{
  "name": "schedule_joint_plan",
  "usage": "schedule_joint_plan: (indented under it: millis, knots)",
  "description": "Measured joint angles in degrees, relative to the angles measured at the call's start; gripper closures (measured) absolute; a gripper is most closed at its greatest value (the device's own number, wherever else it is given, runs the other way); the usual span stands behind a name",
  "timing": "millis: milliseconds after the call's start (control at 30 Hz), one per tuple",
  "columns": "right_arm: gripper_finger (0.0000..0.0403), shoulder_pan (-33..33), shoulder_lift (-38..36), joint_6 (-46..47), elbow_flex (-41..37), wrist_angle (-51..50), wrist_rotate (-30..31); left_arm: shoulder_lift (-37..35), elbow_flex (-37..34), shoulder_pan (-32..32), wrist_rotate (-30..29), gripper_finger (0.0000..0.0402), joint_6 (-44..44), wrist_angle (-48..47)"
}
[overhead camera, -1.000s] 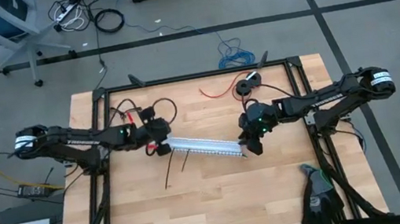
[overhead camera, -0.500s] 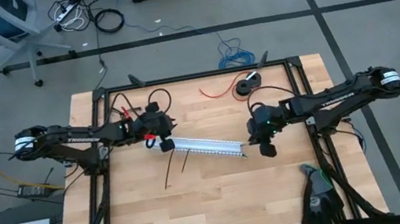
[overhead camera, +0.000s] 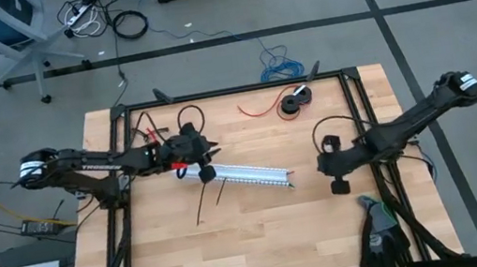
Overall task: Ziptie cables
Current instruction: Close the white cable duct
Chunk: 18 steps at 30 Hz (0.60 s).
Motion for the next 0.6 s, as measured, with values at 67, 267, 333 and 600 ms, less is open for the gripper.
schedule_joint_plan:
  millis: [67, 267, 333, 600]
  knots:
    - [0.0401, 1.9, -3.4, 1.5, -2.9, 1.9, 2.4, 1.9, 1.8, -0.7, 0.0, 0.0307, -0.3, 0.0]
    - [0.0401, 3.6, -8.7, -4.1, -10.2, 16.2, 4.7, 9.9, 7.8, -1.3, 0.0, 0.0307, -0.4, -0.3]
    - [0.0402, 3.6, -8.2, -8.0, -11.8, 21.1, 4.7, 12.1, 9.7, -1.3, 0.0, 0.0307, -1.0, -0.2]
    - [0.04, 3.4, -1.4, -16.7, -14.9, 36.9, 6.8, 14.9, 13.9, -1.4, 0.0, 0.0307, -3.6, 0.2]
